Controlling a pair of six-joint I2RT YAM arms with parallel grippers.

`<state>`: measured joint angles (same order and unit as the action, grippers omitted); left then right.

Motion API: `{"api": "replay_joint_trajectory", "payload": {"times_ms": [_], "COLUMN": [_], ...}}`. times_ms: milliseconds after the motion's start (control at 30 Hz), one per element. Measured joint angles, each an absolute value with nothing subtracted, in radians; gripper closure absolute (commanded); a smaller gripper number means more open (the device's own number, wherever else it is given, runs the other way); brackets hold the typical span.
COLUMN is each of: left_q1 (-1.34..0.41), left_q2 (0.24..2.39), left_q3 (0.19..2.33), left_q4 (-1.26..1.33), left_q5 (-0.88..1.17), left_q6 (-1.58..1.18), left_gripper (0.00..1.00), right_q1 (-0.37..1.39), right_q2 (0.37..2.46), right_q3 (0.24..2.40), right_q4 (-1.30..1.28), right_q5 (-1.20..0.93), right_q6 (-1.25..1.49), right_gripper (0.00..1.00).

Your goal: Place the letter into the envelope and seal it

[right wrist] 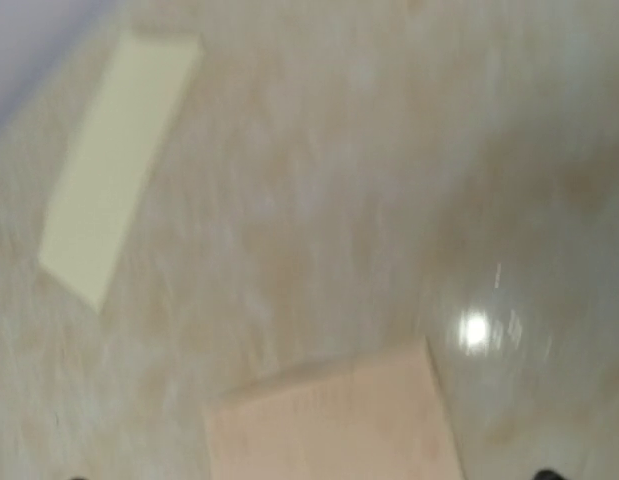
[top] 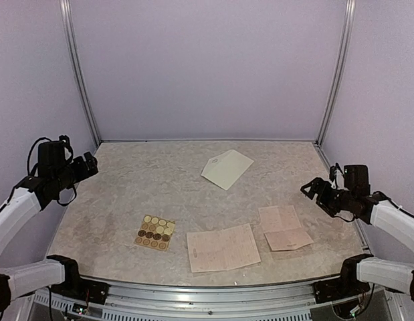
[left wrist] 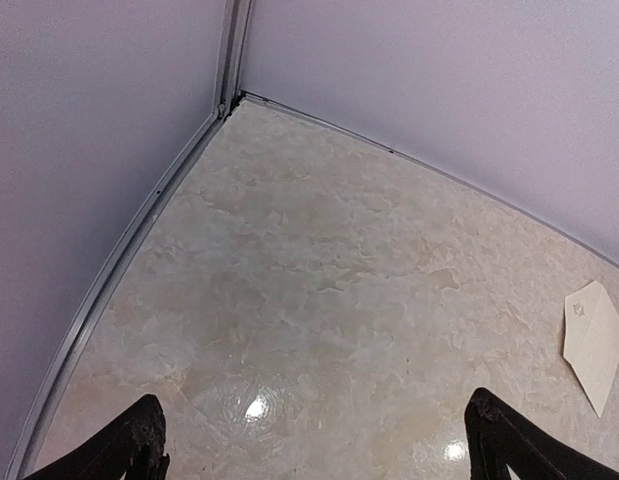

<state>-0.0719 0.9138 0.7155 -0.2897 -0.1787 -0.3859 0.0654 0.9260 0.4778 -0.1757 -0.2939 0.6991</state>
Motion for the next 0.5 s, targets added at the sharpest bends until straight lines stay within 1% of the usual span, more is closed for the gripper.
{"api": "replay_joint_trajectory", "payload": {"times_ms": [67,200,400,500], "left_q1": [-0.075,-0.073,-0.073,-0.073], "left_q2": [0.904,0.883,0.832,0.829], "left_q3": [0.712,0.712,0.712,0.712], "left_q4": [-0.284,-0.274,-0.270,-0.270], "left_q5": [-0.161,-0.149,-0.126,-0.121], "left_q6": [-0.371,-0.351,-0.343,-0.340], "left_gripper": [0.01,0.01,0.01,0.01], "right_q1": [0.107,0.165,0.186,0.190], "right_q2": [0.935,0.913,0.871,0.859], "right_q3": [0.475,0.426,0.358,0.356], "right_q4": [-0.221,-0.272,-0.370,-0.411], "right_q5": [-0.284,-0.265,-0.266,-0.274], "right_q6": [0.730,0.806,0.895,0.920], "right_gripper": [0.08,0.13,0.14,0.16]}}
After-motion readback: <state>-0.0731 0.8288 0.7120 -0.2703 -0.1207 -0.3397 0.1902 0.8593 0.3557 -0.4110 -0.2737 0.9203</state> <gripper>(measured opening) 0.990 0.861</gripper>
